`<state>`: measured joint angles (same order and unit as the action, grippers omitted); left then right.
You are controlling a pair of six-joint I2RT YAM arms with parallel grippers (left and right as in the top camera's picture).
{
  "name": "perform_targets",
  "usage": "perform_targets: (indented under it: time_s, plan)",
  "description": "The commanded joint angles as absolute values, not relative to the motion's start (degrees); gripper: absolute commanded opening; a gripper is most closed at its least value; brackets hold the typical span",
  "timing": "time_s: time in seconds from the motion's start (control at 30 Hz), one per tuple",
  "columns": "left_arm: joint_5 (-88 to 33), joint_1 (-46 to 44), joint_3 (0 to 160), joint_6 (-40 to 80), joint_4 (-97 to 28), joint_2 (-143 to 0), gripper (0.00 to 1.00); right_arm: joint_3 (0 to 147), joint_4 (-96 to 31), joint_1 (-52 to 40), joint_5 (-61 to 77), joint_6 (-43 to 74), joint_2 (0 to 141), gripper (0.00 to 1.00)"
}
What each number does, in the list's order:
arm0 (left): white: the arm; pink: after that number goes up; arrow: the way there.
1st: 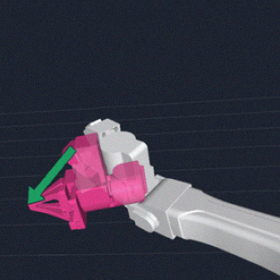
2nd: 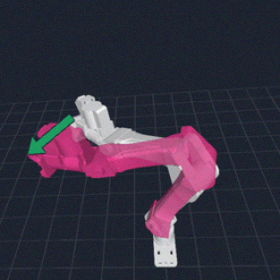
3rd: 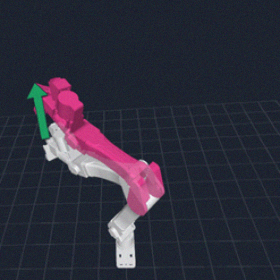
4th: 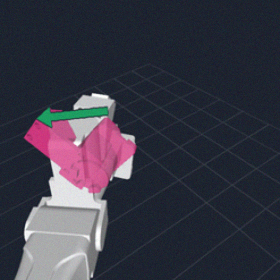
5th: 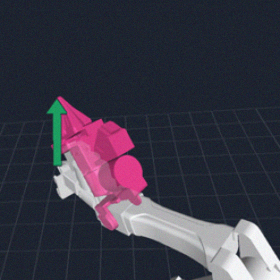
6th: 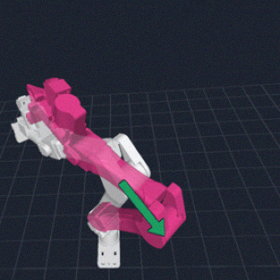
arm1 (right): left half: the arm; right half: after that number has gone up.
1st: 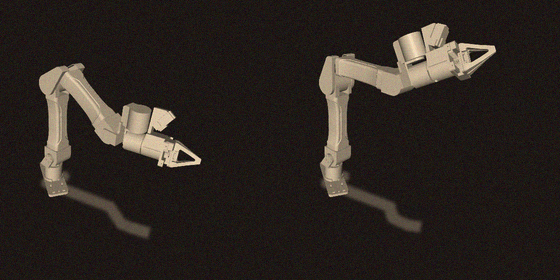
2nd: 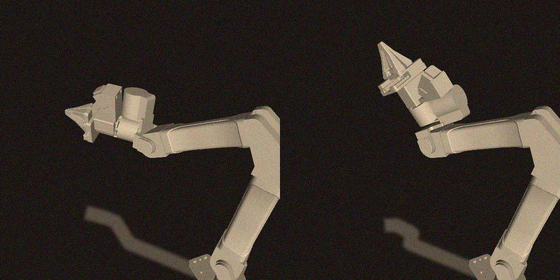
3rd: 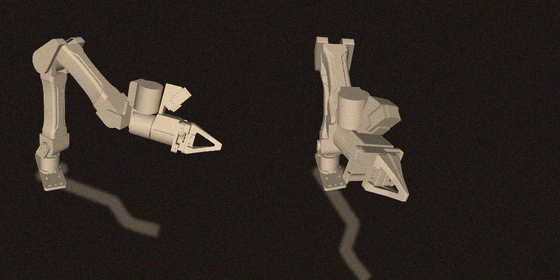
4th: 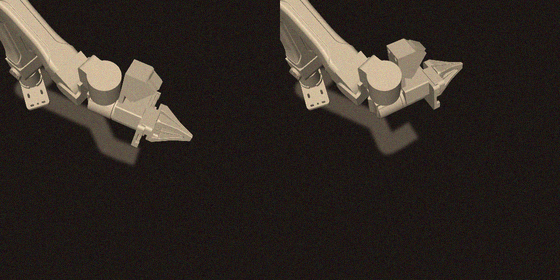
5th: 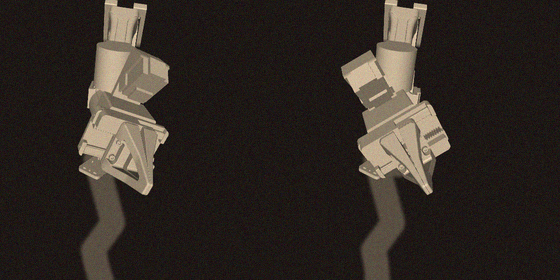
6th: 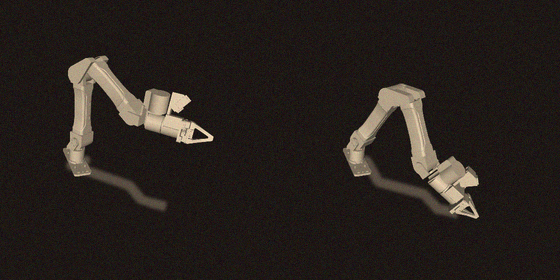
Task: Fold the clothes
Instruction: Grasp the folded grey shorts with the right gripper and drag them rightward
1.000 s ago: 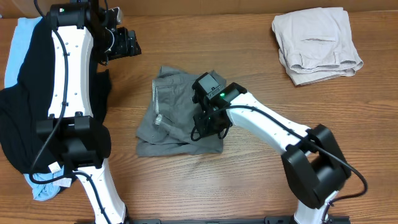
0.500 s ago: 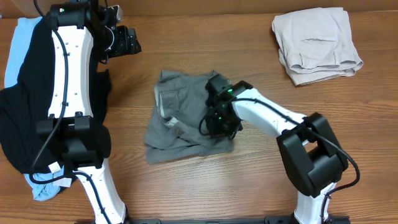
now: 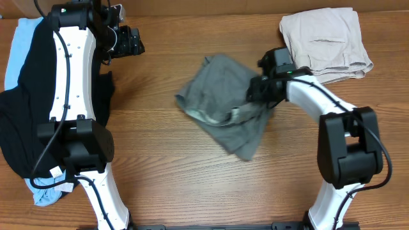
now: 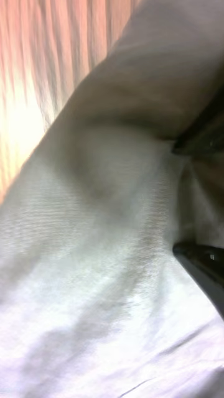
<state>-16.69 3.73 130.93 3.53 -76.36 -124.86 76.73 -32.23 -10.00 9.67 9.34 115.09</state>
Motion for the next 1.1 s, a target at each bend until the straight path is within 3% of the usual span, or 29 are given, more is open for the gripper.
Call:
perform_targets:
  time_s: [0.0,0.1,0.27,0.5,0.67,0.8,1.07]
  plan:
    - [-15.9,3.3,132.2,4.3,-76.1,-125.0,0.8,83.2,-35.7,-7.9,14.0,8.5,115.7,0.53]
    - [-15.9,3.3,132.2,4.3,-75.9,-125.0,0.81,91.5,-44.9,-7.7,19.7,8.5,114.5,0.58]
    - [-15.9,3.4,132.2,4.3,-75.9,-125.0,0.82,102.1,-59.8,-10.0,23.2,9.0,111.7,0.75]
    - [-15.8,3.4,132.2,4.3,-76.3,-125.0,0.82,99.9,-69.5,-18.3,22.5,12.0,110.9,0.9]
    - [-15.8,3.4,132.2,4.3,-76.4,-125.0,0.82,91.8,-65.1,-23.0,15.4,20.1,110.9,0.9]
    - [-14.4,3.4,132.2,4.3,-76.7,-125.0,0.83,84.4,-59.9,-23.6,11.7,26.9,110.9,0.82]
    - [-13.9,3.4,132.2,4.3,-77.3,-125.0,0.83,69.6,-49.5,-23.2,8.5,32.0,110.9,0.8]
